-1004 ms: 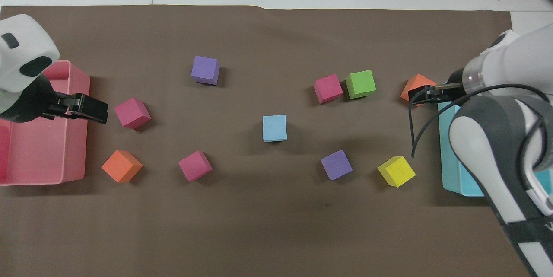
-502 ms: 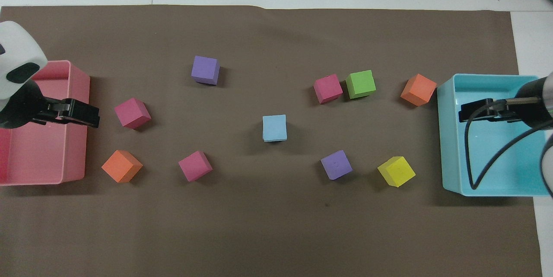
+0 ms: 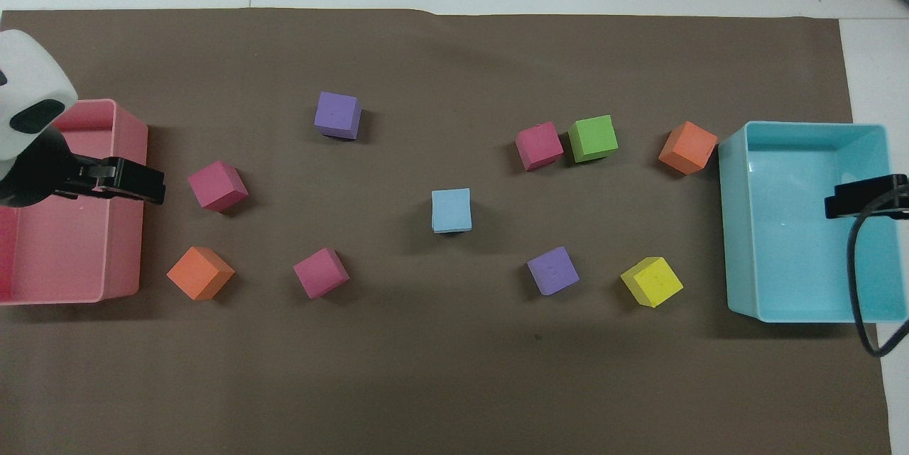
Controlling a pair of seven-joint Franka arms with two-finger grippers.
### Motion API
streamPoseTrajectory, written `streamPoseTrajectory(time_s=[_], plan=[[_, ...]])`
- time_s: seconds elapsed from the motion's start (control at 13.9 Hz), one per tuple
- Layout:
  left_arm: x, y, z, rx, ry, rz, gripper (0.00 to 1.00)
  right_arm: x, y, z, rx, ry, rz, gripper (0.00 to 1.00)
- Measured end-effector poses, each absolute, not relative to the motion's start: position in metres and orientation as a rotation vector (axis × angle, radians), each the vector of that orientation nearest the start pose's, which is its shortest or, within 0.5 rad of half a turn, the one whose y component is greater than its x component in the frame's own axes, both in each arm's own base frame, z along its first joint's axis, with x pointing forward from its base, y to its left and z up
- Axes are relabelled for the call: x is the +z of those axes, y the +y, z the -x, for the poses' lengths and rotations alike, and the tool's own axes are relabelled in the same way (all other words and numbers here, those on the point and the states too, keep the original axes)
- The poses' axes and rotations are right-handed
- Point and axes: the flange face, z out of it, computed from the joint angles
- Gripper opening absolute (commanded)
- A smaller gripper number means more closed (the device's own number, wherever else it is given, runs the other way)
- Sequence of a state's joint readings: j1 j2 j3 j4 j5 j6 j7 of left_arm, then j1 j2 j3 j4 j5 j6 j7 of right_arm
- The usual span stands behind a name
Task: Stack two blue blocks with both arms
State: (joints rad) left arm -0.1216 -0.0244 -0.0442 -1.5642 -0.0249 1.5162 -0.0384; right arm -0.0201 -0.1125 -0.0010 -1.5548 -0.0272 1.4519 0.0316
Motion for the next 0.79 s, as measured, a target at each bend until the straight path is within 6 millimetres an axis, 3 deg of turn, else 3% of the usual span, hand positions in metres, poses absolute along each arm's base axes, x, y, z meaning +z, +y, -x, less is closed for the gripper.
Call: streamPoseTrajectory(time_s=[0.79], plan=[[0.6364, -0.0944, -0.5333, 0.039, 0.209, 3.156, 1.00, 0.6819, -0.0131, -0.4952, 0.034, 0.088, 3.167, 1.00]])
